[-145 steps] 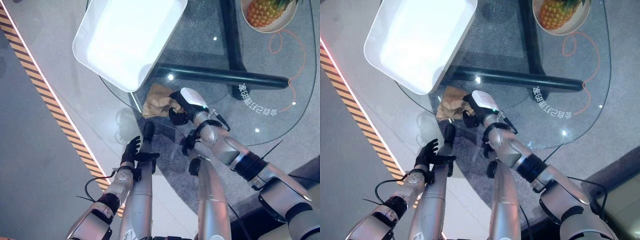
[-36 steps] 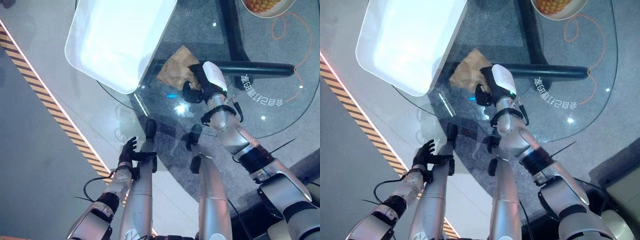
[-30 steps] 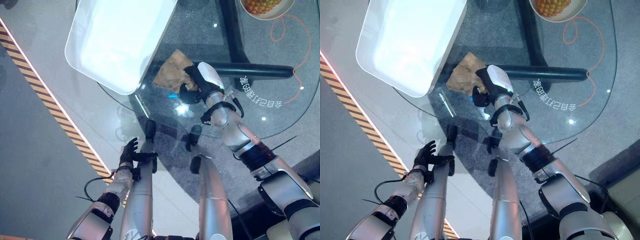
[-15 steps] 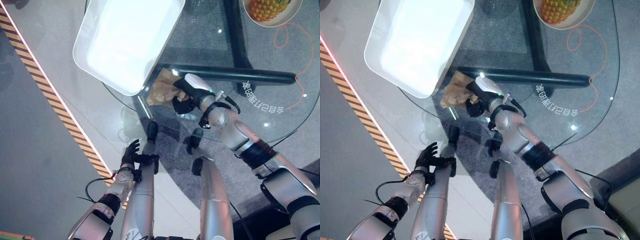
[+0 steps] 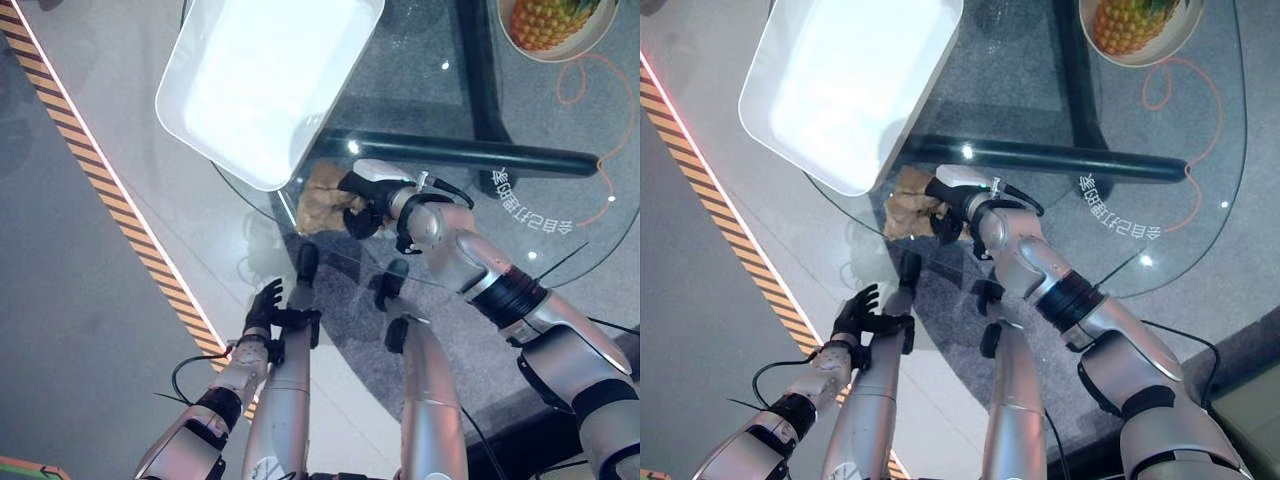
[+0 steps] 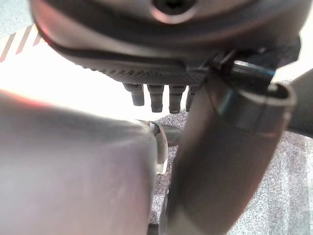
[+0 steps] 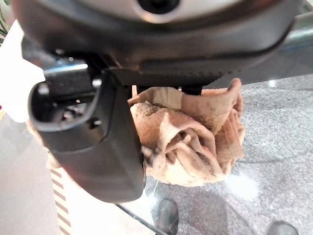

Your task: Wipe the table with a cloth and put it in the basket.

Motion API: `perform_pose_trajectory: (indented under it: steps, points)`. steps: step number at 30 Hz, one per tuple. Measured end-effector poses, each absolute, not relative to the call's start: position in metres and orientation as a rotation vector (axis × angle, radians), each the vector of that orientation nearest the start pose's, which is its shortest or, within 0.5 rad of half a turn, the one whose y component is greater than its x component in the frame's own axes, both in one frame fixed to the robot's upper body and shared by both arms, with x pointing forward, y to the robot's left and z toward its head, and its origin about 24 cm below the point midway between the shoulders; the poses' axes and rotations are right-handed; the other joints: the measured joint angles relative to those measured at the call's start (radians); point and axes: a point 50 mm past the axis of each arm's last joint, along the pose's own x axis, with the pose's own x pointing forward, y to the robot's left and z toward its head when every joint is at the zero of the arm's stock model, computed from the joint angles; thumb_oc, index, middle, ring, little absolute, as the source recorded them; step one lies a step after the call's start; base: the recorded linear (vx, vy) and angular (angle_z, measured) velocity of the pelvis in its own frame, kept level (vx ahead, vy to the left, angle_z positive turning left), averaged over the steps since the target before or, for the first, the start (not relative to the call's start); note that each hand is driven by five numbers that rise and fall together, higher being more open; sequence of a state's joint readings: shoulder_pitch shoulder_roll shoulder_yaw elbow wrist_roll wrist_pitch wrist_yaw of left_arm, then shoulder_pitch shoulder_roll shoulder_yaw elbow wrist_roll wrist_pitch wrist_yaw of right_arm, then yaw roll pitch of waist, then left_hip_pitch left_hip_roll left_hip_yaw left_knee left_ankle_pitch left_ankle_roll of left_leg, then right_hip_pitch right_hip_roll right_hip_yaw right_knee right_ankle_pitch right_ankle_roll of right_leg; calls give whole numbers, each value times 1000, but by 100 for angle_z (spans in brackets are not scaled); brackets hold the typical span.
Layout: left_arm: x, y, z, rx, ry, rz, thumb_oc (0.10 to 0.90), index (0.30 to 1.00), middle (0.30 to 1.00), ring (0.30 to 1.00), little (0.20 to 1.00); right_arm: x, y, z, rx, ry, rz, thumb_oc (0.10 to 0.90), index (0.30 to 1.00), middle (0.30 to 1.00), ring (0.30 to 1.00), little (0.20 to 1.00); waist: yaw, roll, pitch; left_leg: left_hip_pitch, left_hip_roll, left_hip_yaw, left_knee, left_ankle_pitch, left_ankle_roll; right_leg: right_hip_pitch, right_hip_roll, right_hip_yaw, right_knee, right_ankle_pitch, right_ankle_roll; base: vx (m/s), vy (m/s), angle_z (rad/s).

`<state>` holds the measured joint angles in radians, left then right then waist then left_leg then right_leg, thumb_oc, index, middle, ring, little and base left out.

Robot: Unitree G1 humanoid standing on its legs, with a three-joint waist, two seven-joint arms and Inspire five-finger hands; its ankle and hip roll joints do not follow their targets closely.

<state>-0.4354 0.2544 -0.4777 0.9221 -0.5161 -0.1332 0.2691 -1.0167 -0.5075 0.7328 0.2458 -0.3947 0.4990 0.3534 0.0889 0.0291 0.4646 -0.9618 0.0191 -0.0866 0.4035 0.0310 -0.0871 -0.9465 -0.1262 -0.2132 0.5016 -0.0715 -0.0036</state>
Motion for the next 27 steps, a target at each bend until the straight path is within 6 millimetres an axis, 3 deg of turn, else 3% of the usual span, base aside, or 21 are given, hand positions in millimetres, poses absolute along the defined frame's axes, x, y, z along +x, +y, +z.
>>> perform_pose_trajectory:
  steps: [6,11,19,27]
  points:
    - [296,165,-43,107,440,87,800,900,900,900,900,368,-81,197,-1385,-6,454,100,300,300,300,200,0,-9,-2,-1,-4,-1,-1,0,0,0,-3,0,-1,-1,2,0,0,0]
    - [298,174,-40,123,426,98,800,900,900,900,900,366,-75,196,-1395,33,482,100,300,300,300,200,-3,-37,1,-2,-7,-2,-1,0,1,0,-6,0,-2,-2,5,0,0,0]
    - [298,184,-37,130,421,125,800,900,900,900,900,365,-76,196,-1388,50,481,100,300,300,300,200,-8,-56,7,-2,-11,-1,0,-1,2,1,-10,0,-3,-2,8,0,0,0]
    - [298,197,-36,156,419,149,800,900,900,900,900,362,-80,192,-1296,22,443,100,300,300,300,200,-14,-83,20,-1,-11,-1,8,-5,8,9,-8,1,-12,3,12,0,0,0]
